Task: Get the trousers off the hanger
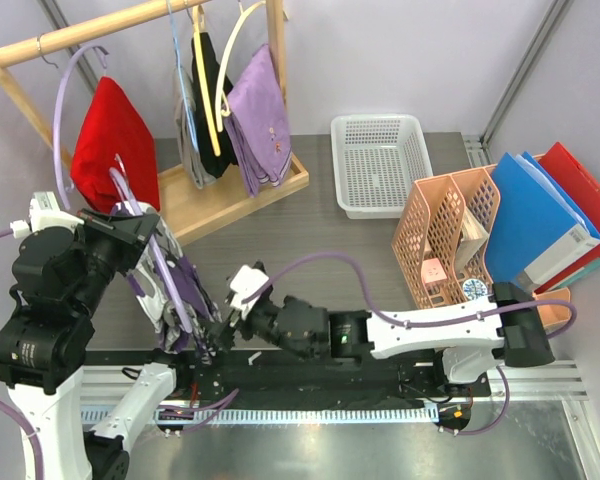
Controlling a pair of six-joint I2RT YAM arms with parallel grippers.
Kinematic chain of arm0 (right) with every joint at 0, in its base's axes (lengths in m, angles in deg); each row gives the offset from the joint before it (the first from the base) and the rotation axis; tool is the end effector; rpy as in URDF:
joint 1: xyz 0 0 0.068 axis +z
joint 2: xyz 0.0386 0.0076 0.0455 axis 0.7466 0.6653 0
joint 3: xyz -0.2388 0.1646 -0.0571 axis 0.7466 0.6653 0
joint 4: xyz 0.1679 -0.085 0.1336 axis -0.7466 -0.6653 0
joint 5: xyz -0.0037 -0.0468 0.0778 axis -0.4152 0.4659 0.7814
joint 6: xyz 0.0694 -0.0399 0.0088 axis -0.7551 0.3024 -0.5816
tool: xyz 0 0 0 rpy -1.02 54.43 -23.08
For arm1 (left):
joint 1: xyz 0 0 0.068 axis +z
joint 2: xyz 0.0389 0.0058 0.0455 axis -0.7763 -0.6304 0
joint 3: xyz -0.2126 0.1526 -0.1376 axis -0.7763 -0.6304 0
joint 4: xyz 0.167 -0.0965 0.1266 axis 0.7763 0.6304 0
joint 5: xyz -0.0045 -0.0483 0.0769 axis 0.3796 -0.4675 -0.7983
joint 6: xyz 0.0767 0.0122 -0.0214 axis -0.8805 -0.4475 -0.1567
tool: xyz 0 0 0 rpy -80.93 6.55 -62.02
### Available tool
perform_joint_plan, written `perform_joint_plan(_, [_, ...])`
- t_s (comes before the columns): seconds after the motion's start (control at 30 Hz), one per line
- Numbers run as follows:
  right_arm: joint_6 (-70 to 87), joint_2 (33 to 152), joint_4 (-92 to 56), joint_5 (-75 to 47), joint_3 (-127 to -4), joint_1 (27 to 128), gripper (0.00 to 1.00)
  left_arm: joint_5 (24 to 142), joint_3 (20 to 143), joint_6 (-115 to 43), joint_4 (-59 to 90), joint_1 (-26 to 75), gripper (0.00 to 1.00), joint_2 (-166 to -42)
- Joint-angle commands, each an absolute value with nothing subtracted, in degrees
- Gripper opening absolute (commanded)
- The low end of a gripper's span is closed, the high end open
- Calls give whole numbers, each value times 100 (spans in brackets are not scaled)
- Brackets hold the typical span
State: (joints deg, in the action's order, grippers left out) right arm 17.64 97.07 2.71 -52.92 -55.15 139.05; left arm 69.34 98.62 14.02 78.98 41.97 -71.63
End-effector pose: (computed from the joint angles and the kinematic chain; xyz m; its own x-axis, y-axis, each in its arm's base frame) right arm 0.0319 0.3512 0.3811 0.0334 -0.0303 -0.9990 -0.8573 0.5128 -0.0442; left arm 0.0518 -0.0015 0.4674 -0.1769 -0.8561 -0.4857 -0.1940 0.5141 -0.8355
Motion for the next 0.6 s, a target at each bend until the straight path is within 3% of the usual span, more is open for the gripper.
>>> perform_joint_plan(0.0, [1156, 9266, 208, -3754, -5654, 13610, 96, 6771, 10308, 1625, 6873, 4195, 0, -7218])
perform_joint_plan(0.23, [796, 9424, 217, -2935, -5838, 13390, 94, 7000, 10370, 1783, 6750, 4187, 0, -7297])
perform_joint_plan(0.4, [724, 9538, 348, -3328, -5821, 13381, 90, 7114, 10405, 1792, 6723, 4187, 0, -7306])
perform_joint_plan(0.47, [760, 9564, 453, -3356, -5794, 13364, 81, 7140, 10388, 1818, 6723, 4187, 0, -7279])
perform_joint_plan(0.57, [804, 9670, 489, -3566, -5882, 13337, 82, 7184, 10379, 1844, 6706, 4187, 0, -7262])
